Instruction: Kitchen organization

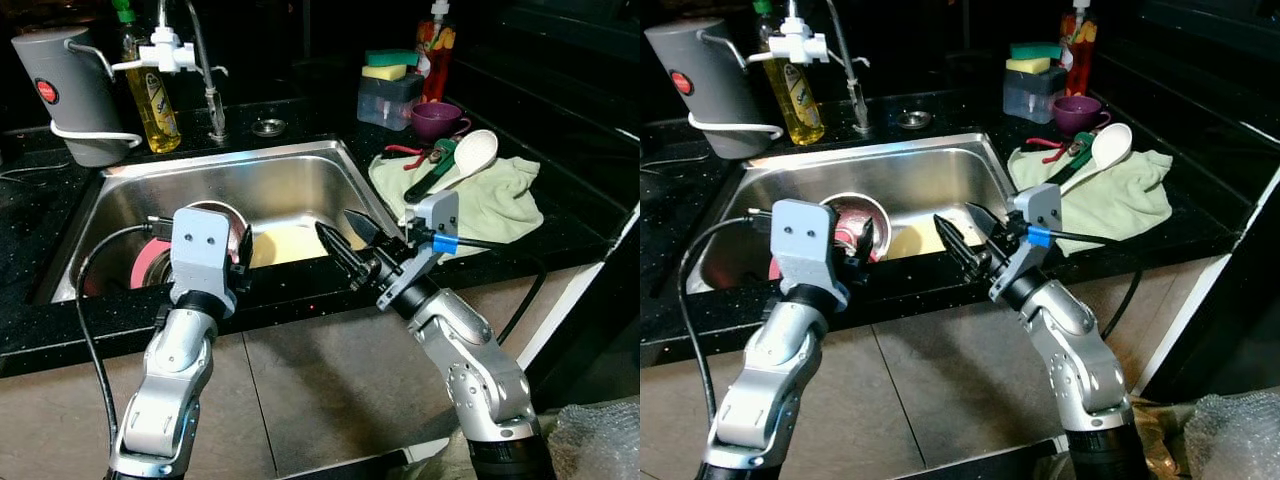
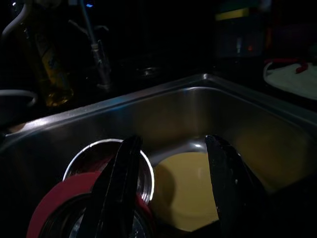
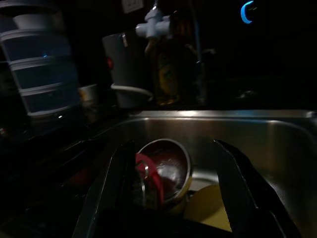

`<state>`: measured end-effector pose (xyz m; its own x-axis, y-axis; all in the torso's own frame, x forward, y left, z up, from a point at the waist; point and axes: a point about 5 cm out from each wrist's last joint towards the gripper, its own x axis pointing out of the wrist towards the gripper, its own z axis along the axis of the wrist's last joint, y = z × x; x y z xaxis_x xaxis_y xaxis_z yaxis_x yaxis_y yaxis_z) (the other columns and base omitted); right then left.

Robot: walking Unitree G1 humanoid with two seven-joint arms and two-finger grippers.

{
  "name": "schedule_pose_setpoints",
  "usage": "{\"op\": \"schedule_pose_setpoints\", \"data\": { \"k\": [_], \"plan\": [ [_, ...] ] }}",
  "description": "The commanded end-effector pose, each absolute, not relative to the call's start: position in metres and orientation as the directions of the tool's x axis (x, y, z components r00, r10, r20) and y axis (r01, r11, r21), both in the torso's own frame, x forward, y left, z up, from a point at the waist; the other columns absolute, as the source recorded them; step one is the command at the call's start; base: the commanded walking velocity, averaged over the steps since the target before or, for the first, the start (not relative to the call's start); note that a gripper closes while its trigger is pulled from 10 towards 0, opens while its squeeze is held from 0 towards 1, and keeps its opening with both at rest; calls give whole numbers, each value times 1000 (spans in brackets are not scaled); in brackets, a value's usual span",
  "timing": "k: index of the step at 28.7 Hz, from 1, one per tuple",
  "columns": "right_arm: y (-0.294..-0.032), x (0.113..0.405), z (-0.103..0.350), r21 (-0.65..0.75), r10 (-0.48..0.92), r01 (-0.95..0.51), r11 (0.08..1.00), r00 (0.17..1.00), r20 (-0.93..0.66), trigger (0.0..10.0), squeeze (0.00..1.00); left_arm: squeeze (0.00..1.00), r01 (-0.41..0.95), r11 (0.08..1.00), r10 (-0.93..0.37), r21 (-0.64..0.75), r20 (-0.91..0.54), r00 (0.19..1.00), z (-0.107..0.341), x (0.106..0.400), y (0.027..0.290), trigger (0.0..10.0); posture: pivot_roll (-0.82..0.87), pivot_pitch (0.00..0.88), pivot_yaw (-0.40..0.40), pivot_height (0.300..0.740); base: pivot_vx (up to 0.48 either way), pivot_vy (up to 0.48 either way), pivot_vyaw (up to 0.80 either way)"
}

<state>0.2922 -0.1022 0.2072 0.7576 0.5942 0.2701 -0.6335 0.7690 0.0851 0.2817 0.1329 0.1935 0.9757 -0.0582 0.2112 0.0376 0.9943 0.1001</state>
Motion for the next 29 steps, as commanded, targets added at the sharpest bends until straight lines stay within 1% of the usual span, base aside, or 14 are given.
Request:
{"op": "schedule_pose_setpoints", "data": {
  "k": [1, 7, 10, 21, 29],
  "plan": [
    [-102, 294, 208, 83, 583, -623, 778, 764, 278, 10000, 0, 0, 7, 993, -32, 116, 214, 976, 196, 284, 140, 10000, -74, 0, 27, 740, 0, 307, 606],
    [-101, 294, 207, 85, 594, -634, 768, 756, 275, 10000, 0, 0, -32, 991, 2, 130, 222, 975, 198, 285, 151, 10000, -73, 0, 25, 740, 0, 312, 793],
    [-101, 294, 207, 87, 599, -638, 765, 755, 267, 10000, 0, 0, -46, 990, 14, 135, 224, 974, 199, 286, 155, 10000, -72, 0, 23, 740, 0, 312, 0],
    [-101, 296, 205, 76, 601, -634, 769, 759, 252, 10000, 0, 0, -48, 990, 17, 134, 222, 975, 198, 286, 154, 10000, -74, 0, 21, 740, 0, 313, 0],
    [-101, 297, 205, 74, 599, -630, 773, 763, 242, 10000, 0, 0, -65, 989, 34, 130, 225, 974, 199, 288, 159, 10000, -76, 0, 19, 740, 0, 311, 0]
  ]
}}
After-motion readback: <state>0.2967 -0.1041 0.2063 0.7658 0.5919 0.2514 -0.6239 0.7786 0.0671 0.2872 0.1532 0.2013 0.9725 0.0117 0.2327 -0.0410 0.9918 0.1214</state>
